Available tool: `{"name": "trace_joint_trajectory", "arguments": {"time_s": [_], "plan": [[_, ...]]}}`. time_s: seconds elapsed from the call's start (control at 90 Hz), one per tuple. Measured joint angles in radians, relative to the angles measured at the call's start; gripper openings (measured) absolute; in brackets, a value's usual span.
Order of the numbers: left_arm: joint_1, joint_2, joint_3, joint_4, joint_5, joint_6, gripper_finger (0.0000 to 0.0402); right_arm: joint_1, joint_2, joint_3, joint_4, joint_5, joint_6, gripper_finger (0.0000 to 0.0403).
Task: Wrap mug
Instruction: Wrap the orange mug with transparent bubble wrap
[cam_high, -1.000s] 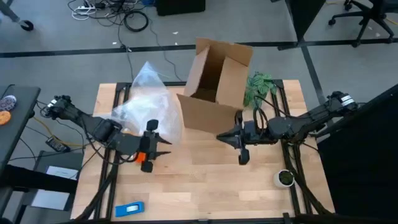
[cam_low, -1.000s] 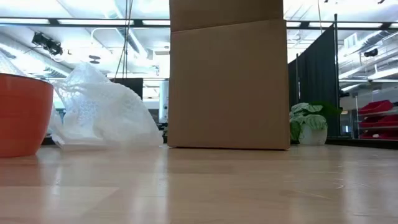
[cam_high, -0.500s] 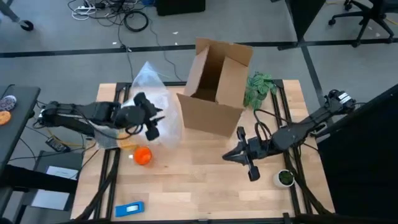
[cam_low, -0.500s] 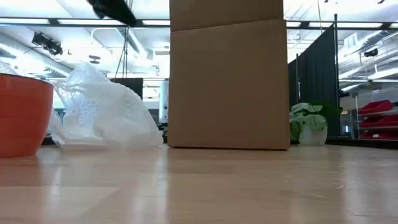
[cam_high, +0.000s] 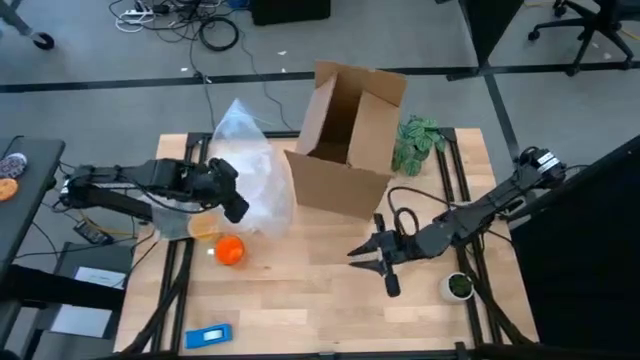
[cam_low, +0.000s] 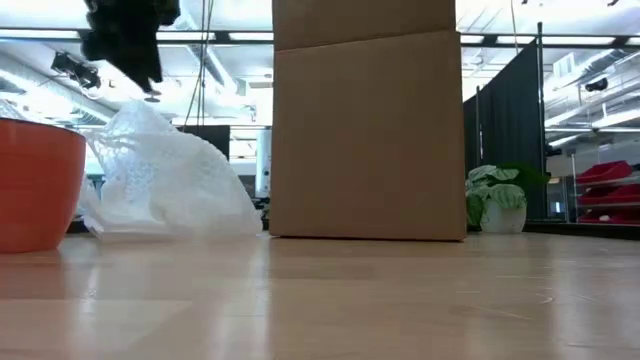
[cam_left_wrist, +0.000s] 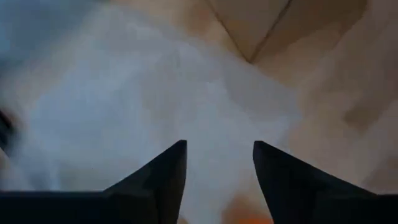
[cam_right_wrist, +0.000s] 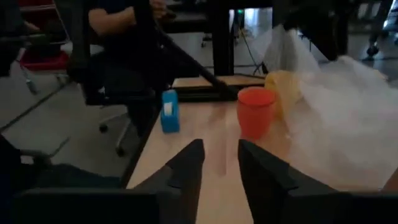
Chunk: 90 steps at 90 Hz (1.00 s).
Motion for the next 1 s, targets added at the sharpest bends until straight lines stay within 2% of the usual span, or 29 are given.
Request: {"name": "trace_joint_trajectory", "arguments": {"time_s": [0.211,0.344,0.456,0.544,0.789,0.889,1.0], "plan": [[-0.079,0.018,-0.006,-0.176,-0.032,-0.211,0.0179,0.008,0.038,0.000,0.004,0.000,0.031,0.0129],[-0.094,0.020,-0.059,-0.057,-0.064,-0.185,0.0179,0.007,0.044,0.000,0.005,0.001,0.038,0.0135],[-0.085,0.032,-0.126,-0.070,-0.066,-0.196,0.0179,0.008,0.046,0.000,0.010,0.000,0.039,0.0134],[-0.083,0.035,-0.190,-0.009,-0.064,-0.194,0.0179,0.008,0.046,0.000,0.010,0.000,0.039,0.0135],[-0.083,0.035,-0.318,0.280,-0.084,-0.060,0.0175,-0.006,0.046,0.000,0.049,0.000,-0.014,0.0133],[-0.086,0.033,-0.352,0.438,-0.031,0.047,0.0145,-0.008,0.046,0.000,0.078,0.001,-0.044,0.0134],[-0.106,0.035,-0.354,0.599,0.006,0.138,0.0056,-0.008,0.046,0.000,0.095,0.000,-0.059,0.0134]]}}
